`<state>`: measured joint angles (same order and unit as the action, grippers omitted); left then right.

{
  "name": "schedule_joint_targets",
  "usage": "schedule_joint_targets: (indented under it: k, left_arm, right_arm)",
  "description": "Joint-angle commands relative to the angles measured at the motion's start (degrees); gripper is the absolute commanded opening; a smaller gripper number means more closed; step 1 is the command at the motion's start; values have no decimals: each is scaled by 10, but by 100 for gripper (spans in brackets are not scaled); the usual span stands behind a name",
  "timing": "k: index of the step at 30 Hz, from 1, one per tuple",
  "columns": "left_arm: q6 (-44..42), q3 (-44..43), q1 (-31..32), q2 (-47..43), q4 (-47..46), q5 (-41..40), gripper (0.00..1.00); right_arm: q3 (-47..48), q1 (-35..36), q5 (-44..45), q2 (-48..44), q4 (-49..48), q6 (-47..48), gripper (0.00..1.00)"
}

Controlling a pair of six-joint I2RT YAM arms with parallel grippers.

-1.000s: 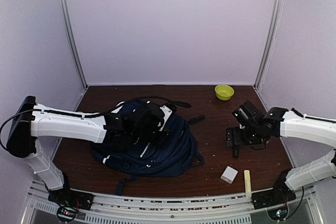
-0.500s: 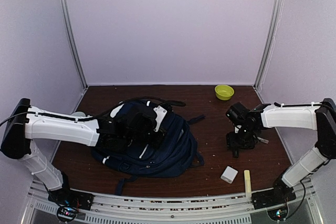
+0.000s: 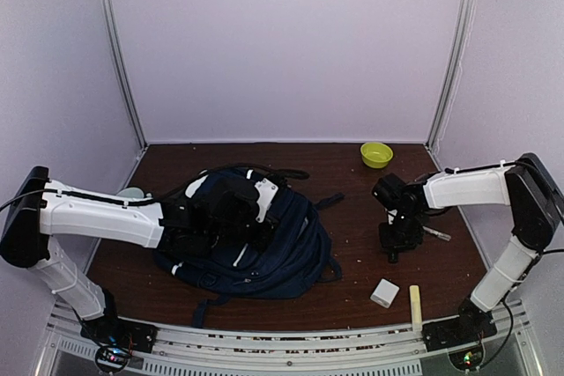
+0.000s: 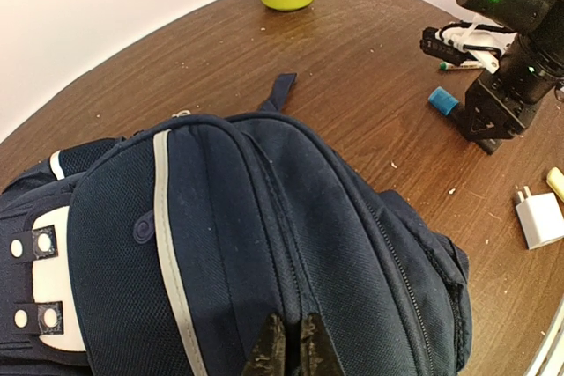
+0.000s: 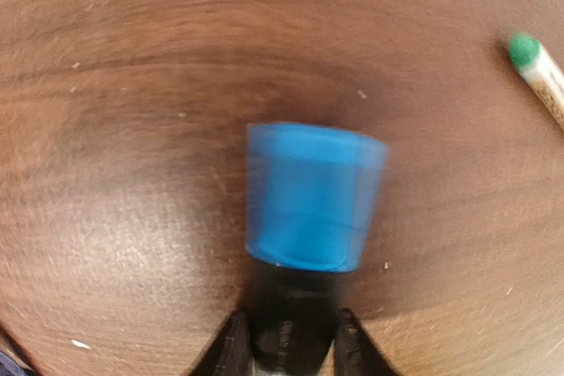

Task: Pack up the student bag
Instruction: Grab the upper front pocket of the student bag, then pick up the pen from the center of the board.

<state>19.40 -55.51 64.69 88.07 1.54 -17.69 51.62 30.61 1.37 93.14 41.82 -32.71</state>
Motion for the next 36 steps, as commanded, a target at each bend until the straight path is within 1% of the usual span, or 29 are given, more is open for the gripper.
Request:
schedule_joint_targets:
  k: [1,4,6,14,18,25,36]
  left_arm:
    - [-15,3,0,-21,-55,15,0]
    - [-17,7,0,-25,-60,14,0]
    - [-17,10,0,-29,-63,14,0]
    - [-19,14,-1,-44,-59,15,0]
    - [-18,14,-1,-47,-52,17,0]
    - [-6,13,-3,-58,-43,27,0]
    - [14,20,-5,-80,-32,39,0]
  right_arm:
    - [10,-4,30,21,22,2,21]
    - [16,-1,20,18,24,7,6]
    - [21,3,18,9,29,10,0]
    - [28,25,13,-62,35,7,0]
    - [33,59,-11,-103,15,13,0]
    - [50,107,-17,-153,2,1,0]
    - [-20,134,-31,-269,-43,-18,0]
